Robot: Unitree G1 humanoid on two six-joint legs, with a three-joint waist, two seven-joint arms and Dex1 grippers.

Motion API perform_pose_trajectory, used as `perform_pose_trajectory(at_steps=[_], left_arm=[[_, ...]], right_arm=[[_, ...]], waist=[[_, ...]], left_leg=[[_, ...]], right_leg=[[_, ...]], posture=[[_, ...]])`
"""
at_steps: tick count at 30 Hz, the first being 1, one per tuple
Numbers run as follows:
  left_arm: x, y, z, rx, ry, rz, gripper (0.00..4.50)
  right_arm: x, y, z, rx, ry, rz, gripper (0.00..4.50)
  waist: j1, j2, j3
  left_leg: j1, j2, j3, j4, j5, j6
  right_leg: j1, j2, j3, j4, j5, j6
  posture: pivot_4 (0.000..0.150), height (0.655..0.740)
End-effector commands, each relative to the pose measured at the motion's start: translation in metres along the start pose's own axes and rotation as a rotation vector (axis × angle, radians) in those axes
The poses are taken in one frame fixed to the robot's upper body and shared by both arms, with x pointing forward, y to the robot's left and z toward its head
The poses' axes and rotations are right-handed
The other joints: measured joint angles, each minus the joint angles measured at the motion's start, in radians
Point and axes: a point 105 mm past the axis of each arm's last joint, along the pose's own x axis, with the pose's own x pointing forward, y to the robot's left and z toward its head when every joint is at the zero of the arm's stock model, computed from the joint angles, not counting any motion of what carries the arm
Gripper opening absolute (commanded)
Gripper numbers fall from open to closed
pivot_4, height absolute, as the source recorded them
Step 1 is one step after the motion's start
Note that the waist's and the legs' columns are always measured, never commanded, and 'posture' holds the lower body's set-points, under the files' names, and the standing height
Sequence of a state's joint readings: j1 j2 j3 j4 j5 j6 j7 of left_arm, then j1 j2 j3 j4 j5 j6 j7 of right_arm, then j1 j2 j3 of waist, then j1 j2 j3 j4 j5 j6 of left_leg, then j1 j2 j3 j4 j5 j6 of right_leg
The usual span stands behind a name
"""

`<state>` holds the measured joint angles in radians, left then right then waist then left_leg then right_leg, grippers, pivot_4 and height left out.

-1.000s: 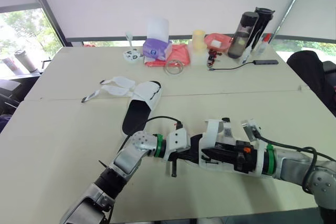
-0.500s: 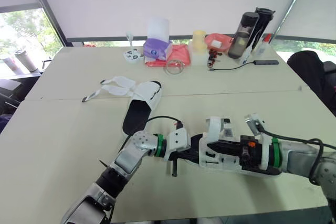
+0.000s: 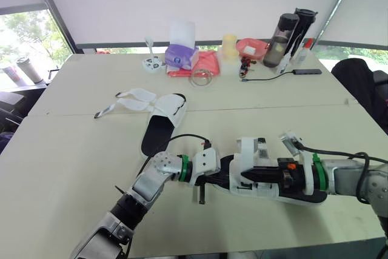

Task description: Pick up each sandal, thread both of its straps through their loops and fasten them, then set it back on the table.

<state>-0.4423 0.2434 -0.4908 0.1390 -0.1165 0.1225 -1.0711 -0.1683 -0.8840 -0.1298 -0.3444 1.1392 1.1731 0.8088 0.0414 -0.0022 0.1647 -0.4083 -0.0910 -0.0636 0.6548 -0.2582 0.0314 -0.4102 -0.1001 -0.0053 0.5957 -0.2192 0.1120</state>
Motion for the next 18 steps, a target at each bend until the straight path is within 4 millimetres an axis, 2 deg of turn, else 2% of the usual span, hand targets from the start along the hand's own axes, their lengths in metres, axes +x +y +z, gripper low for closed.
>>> perform_pose_trajectory(at_steps=[1, 7, 10, 18], left_arm=[[0.0, -0.001, -0.012, -0.021, 0.053, 0.017, 0.0], [0.0, -0.001, -0.012, -0.02, 0.053, 0.018, 0.0], [0.0, -0.001, -0.012, -0.019, 0.053, 0.018, 0.0], [0.0, -0.002, -0.012, -0.018, 0.052, 0.019, 0.0]], right_arm=[[0.002, 0.003, 0.003, -0.02, -0.003, 0.01, 0.03], [0.002, 0.005, 0.004, -0.007, -0.001, 0.02, 0.03], [0.002, 0.002, -0.006, -0.009, 0.049, -0.004, 0.03], [0.0, -0.024, -0.018, -0.216, 0.134, -0.173, 0.03]], waist=[[0.0, 0.0, 0.0], [0.0, 0.0, 0.0], [0.0, 0.0, 0.0], [0.001, 0.0, 0.0]], left_leg=[[0.0, 0.0, 0.0, 0.0, 0.0, 0.0], [0.0, 0.0, 0.0, 0.0, 0.0, 0.0], [0.0, 0.0, 0.0, 0.0, 0.0, 0.0], [0.0, 0.0, 0.0, 0.0, 0.0, 0.0]], right_leg=[[0.0, 0.0, 0.0, 0.0, 0.0, 0.0], [0.0, 0.0, 0.0, 0.0, 0.0, 0.0], [0.0, 0.0, 0.0, 0.0, 0.0, 0.0], [0.0, 0.0, 0.0, 0.0, 0.0, 0.0]], posture=[[0.15, 0.74], [0.15, 0.74], [0.15, 0.74], [0.15, 0.74]])
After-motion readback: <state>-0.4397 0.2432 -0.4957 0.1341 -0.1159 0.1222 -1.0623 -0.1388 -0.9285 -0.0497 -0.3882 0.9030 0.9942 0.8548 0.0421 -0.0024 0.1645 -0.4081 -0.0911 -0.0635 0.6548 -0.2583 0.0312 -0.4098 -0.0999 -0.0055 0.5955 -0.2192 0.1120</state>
